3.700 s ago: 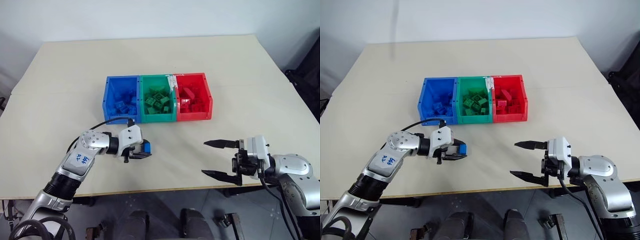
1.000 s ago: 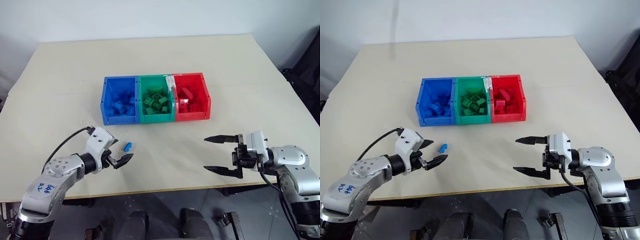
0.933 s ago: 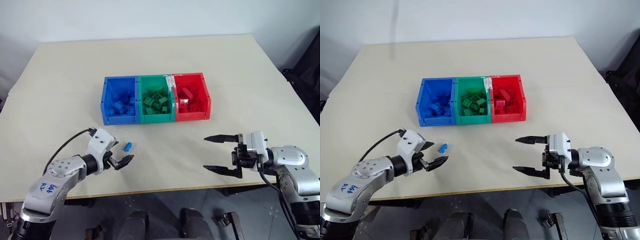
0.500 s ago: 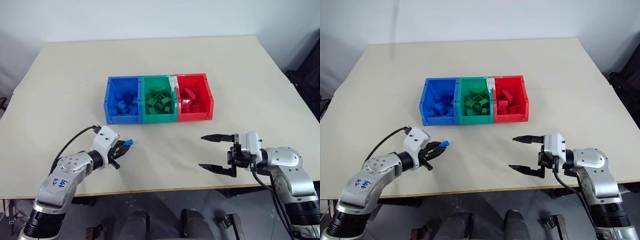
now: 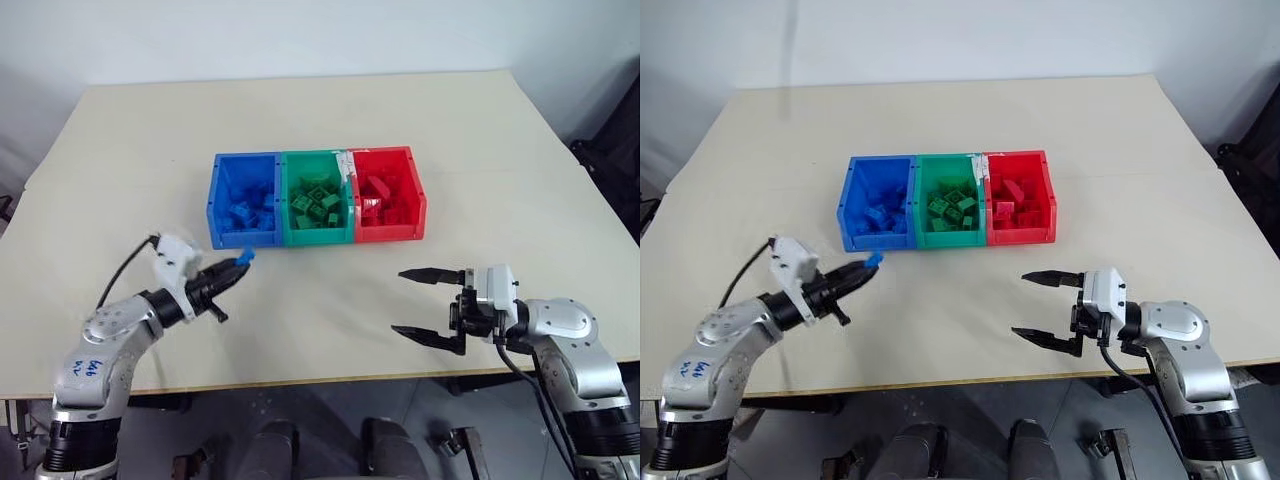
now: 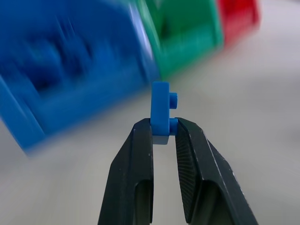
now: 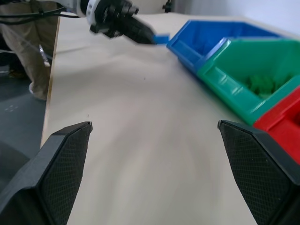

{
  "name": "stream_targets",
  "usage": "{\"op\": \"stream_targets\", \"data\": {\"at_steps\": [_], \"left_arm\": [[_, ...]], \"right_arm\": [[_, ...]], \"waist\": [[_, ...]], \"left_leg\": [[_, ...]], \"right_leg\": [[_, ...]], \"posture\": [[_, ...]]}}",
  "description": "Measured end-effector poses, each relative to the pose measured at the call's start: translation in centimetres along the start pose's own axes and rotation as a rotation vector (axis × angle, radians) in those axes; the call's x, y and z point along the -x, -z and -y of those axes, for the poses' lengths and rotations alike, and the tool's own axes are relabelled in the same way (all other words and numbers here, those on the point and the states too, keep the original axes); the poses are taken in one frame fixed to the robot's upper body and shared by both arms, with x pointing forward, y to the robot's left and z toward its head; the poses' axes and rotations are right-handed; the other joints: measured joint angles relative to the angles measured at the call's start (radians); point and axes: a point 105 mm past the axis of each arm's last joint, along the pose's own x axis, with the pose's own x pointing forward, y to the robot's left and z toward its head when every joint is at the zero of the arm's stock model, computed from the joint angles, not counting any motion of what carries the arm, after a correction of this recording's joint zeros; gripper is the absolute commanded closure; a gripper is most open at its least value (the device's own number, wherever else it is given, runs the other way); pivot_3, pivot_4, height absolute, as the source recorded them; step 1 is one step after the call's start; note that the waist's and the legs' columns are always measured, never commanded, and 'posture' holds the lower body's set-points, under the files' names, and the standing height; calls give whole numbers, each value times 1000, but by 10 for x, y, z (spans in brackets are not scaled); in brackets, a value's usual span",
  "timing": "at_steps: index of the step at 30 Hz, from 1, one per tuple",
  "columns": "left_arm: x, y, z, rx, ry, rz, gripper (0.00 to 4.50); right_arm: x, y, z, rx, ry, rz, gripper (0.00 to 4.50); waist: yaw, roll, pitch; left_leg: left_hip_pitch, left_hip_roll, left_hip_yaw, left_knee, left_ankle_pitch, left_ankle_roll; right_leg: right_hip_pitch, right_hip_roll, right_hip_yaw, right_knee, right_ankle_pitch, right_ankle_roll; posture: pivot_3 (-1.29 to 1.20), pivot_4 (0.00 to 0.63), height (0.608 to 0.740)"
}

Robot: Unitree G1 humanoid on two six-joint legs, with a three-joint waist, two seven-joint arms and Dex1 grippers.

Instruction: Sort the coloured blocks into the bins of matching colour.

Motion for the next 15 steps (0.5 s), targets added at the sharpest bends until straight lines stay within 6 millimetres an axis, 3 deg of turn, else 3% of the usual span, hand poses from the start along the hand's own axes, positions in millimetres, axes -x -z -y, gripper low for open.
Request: {"op": "stream_targets", "data": {"at_steps": [3, 6, 10, 15], "left_arm": [[-22, -36, -23, -39, -64, 121, 4141], [-49, -53, -36, -93, -101, 121, 4141], [-71, -42, -52, -65, -135, 65, 2959], [-71, -39, -54, -89, -119, 48, 1395]], "right_arm": [[1, -12, 8, 6, 119, 62, 0], [-2, -18, 13, 34, 195, 88, 0], [-3, -19, 14, 34, 232, 86, 0], [-2, -19, 17, 31, 269, 78, 0]], "waist": [[3, 0, 0], [-3, -1, 0], [-18, -1, 0], [-35, -1, 0]], "left_leg": [[0, -6, 0, 1, 0, 0], [0, -7, 1, 0, 0, 0], [0, -6, 1, -2, 0, 1], [-1, -6, 1, -3, 0, 1]], "right_leg": [[0, 0, 0, 1, 0, 1], [0, -1, 0, 1, 1, 2], [-2, 0, 0, 3, 1, 2], [-2, 0, 0, 2, 1, 2]], "posture": [[0, 150, 740], [0, 150, 740], [0, 150, 740], [0, 150, 740]]}}
